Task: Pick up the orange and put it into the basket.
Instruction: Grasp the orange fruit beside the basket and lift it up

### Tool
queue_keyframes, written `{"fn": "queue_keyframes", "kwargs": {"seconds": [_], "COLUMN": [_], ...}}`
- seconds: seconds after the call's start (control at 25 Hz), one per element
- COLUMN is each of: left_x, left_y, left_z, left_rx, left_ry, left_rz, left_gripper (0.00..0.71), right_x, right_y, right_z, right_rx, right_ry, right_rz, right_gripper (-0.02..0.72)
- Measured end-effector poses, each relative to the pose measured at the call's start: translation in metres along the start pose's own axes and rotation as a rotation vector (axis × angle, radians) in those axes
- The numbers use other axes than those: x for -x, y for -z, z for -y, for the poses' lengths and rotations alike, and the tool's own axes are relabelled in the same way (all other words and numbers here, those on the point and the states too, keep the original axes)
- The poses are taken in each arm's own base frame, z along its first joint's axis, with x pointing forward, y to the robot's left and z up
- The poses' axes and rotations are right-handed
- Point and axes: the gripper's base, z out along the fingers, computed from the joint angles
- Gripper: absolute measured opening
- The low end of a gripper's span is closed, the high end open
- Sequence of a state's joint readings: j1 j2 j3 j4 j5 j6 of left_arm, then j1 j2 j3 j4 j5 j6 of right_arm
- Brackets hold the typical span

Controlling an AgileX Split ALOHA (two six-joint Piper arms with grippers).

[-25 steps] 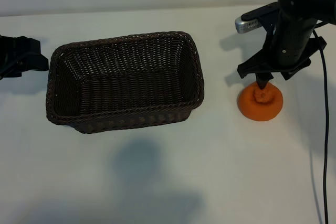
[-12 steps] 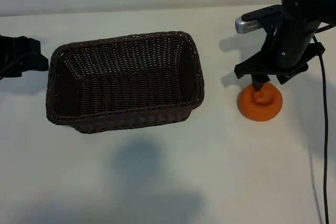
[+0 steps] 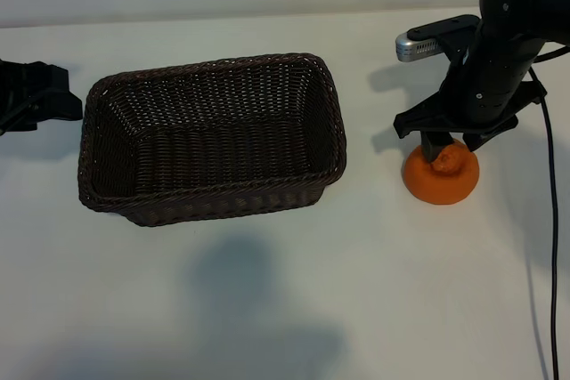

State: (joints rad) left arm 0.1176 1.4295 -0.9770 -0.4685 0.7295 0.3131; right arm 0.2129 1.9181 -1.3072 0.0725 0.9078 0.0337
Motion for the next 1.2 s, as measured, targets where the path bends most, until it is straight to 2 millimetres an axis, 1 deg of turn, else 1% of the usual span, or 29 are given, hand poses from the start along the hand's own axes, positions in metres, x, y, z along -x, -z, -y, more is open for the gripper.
{"fn": "queue_keyframes", "kwargs": {"seconds": [0.56, 0.8, 0.96, 1.08, 1.16, 1.2], "left_x": [0.000, 0.001, 0.002, 0.003, 0.003, 0.003], "left_y": [0.000, 0.000, 0.000, 0.000, 0.000, 0.000], "left_z": [0.000, 0.000, 0.001, 0.002, 0.002, 0.002], "left_rx": [-0.001, 0.000, -0.009, -0.019, -0.022, -0.023], "left_ry": [0.003, 0.006, 0.020, 0.034, 0.035, 0.034], "left_rz": [0.000, 0.012, 0.022, 0.033, 0.035, 0.035], "left_gripper": [0.591, 0.591, 0.591, 0.590, 0.590, 0.590], "right_x": [0.003, 0.002, -0.007, -0.014, -0.015, -0.015], "right_y": [-0.003, -0.015, -0.025, -0.032, -0.033, -0.033], "right_z": [-0.004, -0.004, -0.002, -0.001, -0.001, -0.001], "right_rx": [0.018, 0.021, 0.018, 0.015, 0.015, 0.015], "right_ry": [0.014, 0.011, 0.016, 0.019, 0.022, 0.021], "right_rz": [0.025, 0.003, -0.013, -0.023, -0.026, -0.025], "right_gripper": [0.526, 0.526, 0.520, 0.466, 0.382, 0.326]}}
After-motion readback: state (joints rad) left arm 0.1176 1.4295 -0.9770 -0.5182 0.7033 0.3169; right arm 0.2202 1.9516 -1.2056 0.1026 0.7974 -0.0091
